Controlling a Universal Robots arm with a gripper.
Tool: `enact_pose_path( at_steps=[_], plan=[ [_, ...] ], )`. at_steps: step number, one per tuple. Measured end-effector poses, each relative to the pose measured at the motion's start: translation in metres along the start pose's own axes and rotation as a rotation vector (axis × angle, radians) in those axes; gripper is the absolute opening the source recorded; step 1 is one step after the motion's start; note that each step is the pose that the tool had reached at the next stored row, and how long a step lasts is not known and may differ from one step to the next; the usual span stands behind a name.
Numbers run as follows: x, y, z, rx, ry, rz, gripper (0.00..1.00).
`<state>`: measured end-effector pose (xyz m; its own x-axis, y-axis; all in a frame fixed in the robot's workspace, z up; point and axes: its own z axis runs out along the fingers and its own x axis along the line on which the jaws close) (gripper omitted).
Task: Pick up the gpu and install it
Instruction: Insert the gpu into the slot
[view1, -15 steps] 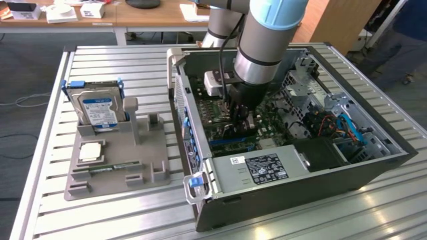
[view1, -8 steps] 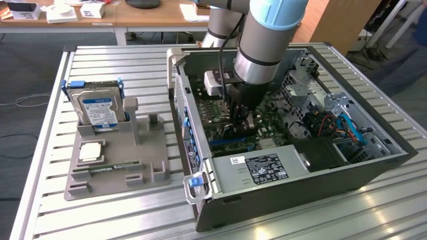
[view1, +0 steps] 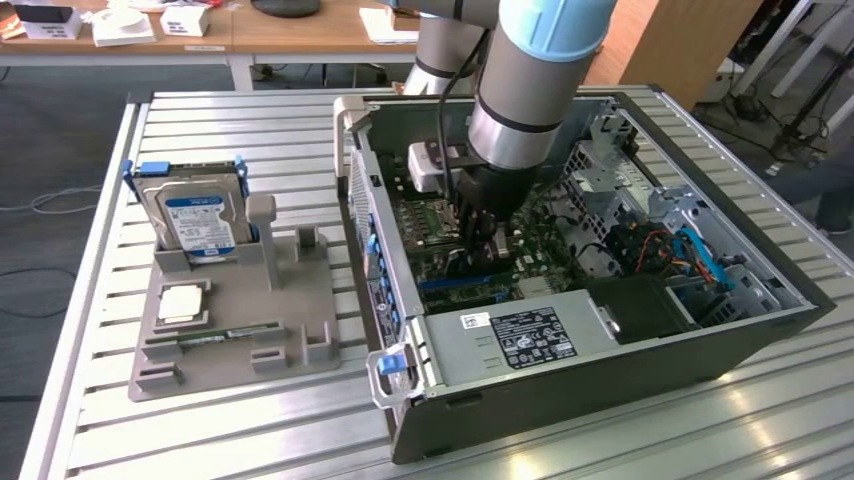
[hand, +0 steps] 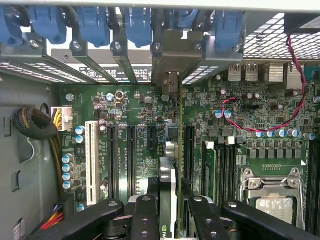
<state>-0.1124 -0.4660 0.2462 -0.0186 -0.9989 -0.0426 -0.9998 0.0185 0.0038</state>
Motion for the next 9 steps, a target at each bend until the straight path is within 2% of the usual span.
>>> enact_pose_path(
  at_steps=[9],
  plan=[
    [0.0,0.0,0.0008,0.0001,-0.0001,0.002,0.27]
  ],
)
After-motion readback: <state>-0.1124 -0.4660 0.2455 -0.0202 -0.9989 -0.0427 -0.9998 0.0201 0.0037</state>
